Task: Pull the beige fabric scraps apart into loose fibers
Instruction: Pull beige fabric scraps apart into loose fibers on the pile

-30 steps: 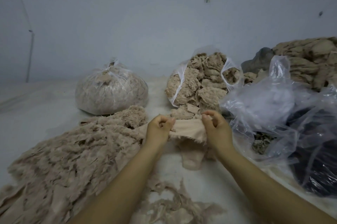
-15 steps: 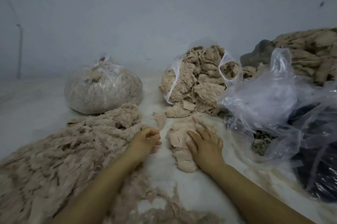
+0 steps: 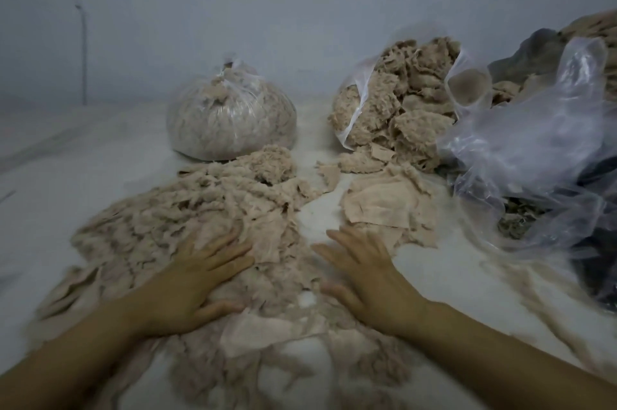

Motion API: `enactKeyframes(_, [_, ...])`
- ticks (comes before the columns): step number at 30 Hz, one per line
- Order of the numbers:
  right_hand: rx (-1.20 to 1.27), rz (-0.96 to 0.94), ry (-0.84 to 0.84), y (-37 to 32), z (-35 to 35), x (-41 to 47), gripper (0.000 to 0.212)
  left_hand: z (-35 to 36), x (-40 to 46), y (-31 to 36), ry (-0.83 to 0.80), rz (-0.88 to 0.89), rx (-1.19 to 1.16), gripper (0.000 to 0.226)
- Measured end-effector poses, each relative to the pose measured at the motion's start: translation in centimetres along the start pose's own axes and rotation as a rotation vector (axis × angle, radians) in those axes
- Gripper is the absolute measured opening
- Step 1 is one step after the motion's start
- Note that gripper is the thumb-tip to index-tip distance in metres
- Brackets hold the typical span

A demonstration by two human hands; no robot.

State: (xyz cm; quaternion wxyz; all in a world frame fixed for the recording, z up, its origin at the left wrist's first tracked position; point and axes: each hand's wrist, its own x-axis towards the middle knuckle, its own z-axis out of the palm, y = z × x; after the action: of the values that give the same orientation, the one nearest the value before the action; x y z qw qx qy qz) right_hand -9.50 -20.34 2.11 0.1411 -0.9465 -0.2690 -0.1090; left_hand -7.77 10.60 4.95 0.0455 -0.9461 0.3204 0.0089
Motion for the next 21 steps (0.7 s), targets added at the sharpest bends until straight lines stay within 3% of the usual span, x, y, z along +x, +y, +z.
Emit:
enactKeyframes(3, [-0.02,-0.007,-0.072,0.3,-0.2,-0.7,0.056,1.0,1.3,0.1,-0.009,0.018,-0.07,0.08])
enactKeyframes(9, [0.093,-0.044,-0.018,-1.3,-0.4,1.9,0.055,0.9,6.0,-0.1,-0.001,0.126,-0.184,0.076])
enactKeyframes(12, [0.082,0.045,0.021,-1.8,-0.5,4.2,0.04,0.8,6.7,0.1,0.016,0.145,-0.209,0.072])
enactKeyframes(14, [0.198,0.122,0.082,-1.8,-0.5,4.8,0.021,0.6,6.5,0.2,0.133,0.099,-0.254,0.063])
enactKeyframes(17, [0.432,0.235,0.198,-1.8,-0.7,5.0,0.016,0.0,6.3,2.1,0.433,-0.009,-0.416,0.065])
enactKeyframes(19, [0.568,0.283,0.219,-1.9,-0.7,5.1,0.016,0.1,6.6,3.4,0.378,-0.044,-0.427,0.073])
enactKeyframes(21, [0.762,0.341,0.215,-2.0,-0.6,5.0,0.019,1.0,7.1,3.9,0.286,-0.08,-0.344,0.05])
